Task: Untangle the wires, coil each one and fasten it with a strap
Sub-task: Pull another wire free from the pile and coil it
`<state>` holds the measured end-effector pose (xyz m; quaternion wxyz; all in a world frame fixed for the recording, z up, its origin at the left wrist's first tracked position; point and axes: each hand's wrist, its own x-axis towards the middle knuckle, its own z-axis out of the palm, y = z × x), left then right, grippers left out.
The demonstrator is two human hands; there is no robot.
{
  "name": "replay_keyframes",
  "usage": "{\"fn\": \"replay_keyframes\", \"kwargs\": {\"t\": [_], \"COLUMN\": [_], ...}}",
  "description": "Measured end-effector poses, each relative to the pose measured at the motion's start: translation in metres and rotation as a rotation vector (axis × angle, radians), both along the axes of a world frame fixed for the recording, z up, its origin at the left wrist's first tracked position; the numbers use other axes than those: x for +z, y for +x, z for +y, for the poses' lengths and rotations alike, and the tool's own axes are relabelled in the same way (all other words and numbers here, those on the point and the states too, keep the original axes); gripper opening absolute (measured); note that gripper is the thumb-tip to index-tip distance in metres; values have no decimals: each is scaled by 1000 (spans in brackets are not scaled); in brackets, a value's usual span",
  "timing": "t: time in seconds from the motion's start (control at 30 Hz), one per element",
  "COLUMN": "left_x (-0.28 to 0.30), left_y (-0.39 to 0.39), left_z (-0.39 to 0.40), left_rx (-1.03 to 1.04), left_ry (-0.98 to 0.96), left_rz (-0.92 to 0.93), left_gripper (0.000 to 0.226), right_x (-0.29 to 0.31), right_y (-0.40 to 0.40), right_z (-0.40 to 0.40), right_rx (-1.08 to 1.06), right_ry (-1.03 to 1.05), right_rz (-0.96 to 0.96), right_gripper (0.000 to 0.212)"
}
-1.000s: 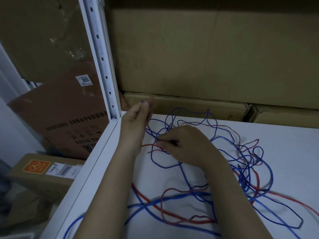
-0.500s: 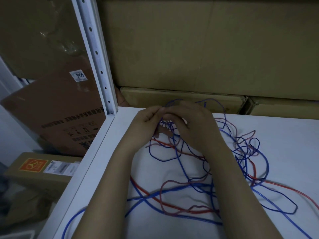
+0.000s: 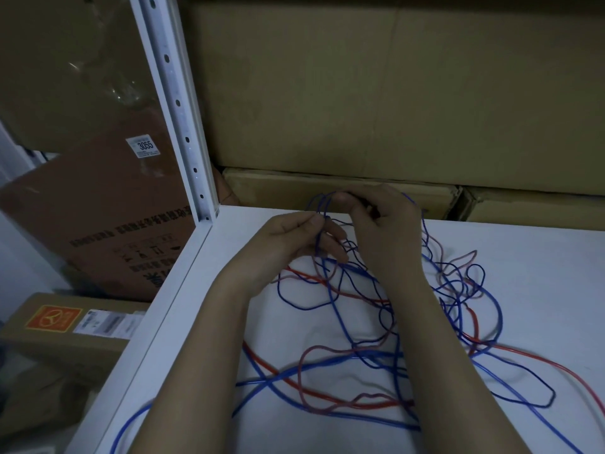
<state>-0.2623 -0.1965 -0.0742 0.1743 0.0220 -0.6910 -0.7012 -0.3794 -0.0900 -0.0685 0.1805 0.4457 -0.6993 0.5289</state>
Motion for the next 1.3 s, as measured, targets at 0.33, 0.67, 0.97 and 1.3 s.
{"fn": "replay_keyframes", "kwargs": {"t": [0.33, 0.67, 0.97, 1.3], "left_x": [5, -4, -10, -8], "left_y": [-11, -13, -6, -6], "left_z": [2, -8, -11, -5], "left_rx": [310, 473, 471, 335], "left_ry": [290, -29, -383, -307], "left_rz": [192, 138, -111, -196], "left_gripper": [38, 29, 27, 39], "right_x": [-10, -8, -1, -1], "right_y": [5, 15, 5, -3], "right_z": [-5, -5, 6, 5], "right_rx": [237, 324, 272, 179], "right_ry": [566, 627, 517, 332], "right_rz": [-51, 11, -5, 72], "right_gripper": [27, 19, 16, 14]}}
